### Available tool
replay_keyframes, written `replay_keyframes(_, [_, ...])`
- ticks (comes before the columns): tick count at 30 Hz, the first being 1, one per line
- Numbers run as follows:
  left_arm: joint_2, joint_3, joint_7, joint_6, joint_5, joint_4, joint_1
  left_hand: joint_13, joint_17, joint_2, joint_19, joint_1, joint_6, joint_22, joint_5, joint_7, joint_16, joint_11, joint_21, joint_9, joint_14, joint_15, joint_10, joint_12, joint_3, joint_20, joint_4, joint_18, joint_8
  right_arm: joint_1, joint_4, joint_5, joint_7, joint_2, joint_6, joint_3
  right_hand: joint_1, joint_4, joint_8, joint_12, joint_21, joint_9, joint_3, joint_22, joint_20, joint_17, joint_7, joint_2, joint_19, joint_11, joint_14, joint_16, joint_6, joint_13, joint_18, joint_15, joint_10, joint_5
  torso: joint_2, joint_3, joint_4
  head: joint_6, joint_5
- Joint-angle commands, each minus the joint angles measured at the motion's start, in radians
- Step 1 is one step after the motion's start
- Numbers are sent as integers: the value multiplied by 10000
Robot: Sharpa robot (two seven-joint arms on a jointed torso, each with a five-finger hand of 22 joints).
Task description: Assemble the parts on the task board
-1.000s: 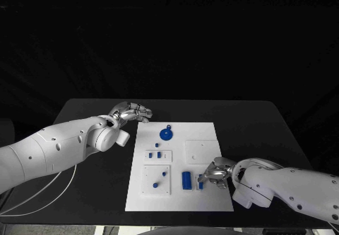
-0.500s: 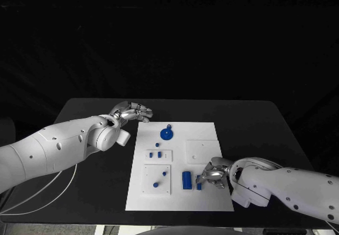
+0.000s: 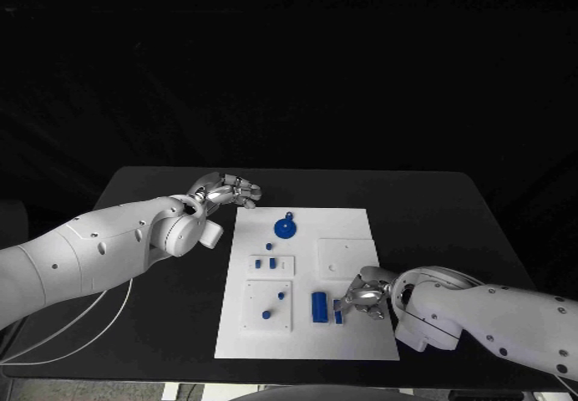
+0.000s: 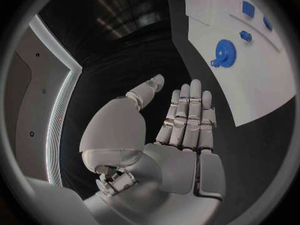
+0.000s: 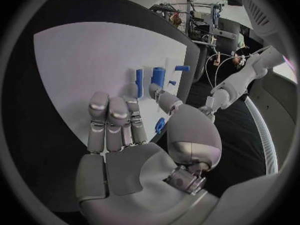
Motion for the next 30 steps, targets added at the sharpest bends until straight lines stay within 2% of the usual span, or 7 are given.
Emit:
replay_keyframes(1, [9, 5, 47, 141, 44, 32, 3, -15, 13, 4, 45, -99, -53, 13, -20, -26, -70, -30, -67, -17, 70, 13, -72, 3, -36, 6, 41, -1, 61, -33, 4, -288, -64, 35, 264, -19, -91, 41, 114, -39, 21, 132, -208, 144, -86, -4, 33, -154, 21, -10, -14, -11, -56, 15, 455, -29, -26, -44, 3, 0, -1, -9, 14])
replay_keyframes(7, [7, 5, 44, 144, 44, 29, 3, -16, 18, 4, 45, -99, -56, 14, -21, -26, -73, -30, -69, -18, 70, 13, -73, 3, -36, 5, 43, -1, 61, -33, -11, -313, -90, 43, 321, -19, -135, 73, 114, -53, 7, 148, -393, 141, -119, -2, 34, -296, 3, -11, -29, -15, -91, 25, 455, -32, -53, -43, 2, 3, -7, -22, 29])
replay_keyframes(18, [21, 5, 49, 141, 44, 12, 4, -19, 26, 5, 45, -96, -59, 18, -23, -25, -80, -29, -73, -20, 71, 13, -76, 3, -36, 5, 45, 0, 61, -33, -31, -264, 115, -46, 33, -20, -46, 67, 120, -55, -4, 164, -451, 139, -151, 0, 29, -224, -5, -16, -35, -18, -107, 35, 455, -38, -58, -41, -4, -1, -2, 5, 3])
replay_keyframes(24, [51, 5, 62, 133, 44, -27, 4, -20, 31, 6, 46, -98, -60, 19, -24, -25, -83, -29, -75, -21, 72, 13, -75, 4, -37, 5, 49, 0, 61, -32, -61, 236, 529, -225, -190, -17, -361, 293, 19, -118, -78, 145, -813, 119, -154, -14, 90, -700, -67, 40, -78, -70, -332, 36, 455, 5, -180, 1, -7, 3, 0, 75, -12])
replay_keyframes(26, [58, 5, 67, 126, 44, -38, 4, -20, 32, 6, 46, -98, -60, 20, -24, -24, -84, -29, -76, -21, 72, 13, -75, 4, -37, 5, 50, 0, 61, -2, -87, 542, 767, -289, -266, -15, -587, 135, -29, -151, -134, 149, -1307, 129, -162, -4, 108, -537, -185, 56, -140, -101, -462, 45, 455, 43, -283, 271, -9, 5, -5, 109, -7])
replay_keyframes(28, [62, 5, 79, 126, 44, -43, 4, -20, 34, 7, 46, -99, -60, 21, -24, -24, -85, -29, -76, -21, 72, 13, -75, 5, -37, 5, 51, 0, 62, 102, -180, 1069, 1198, -330, -433, -14, -945, -563, -83, -192, -226, 167, -2309, 134, -181, 15, 118, -54, -355, 91, -245, -166, -626, 49, 455, 88, -407, 1293, -9, 8, -5, 177, -17])
replay_keyframes(30, [73, 5, 92, 123, 51, -56, 4, -20, 35, 7, 47, -100, -60, 21, -25, -24, -86, -29, -77, -21, 73, 13, -74, 6, -38, 6, 52, 0, 62, 211, -250, 1582, 1606, -381, -573, -9, -1030, -907, -137, -204, -282, 152, -2758, 115, -194, 19, 169, 158, -378, 109, -258, -200, -731, 41, 455, 59, -435, 1288, -10, 10, -6, 270, -41])
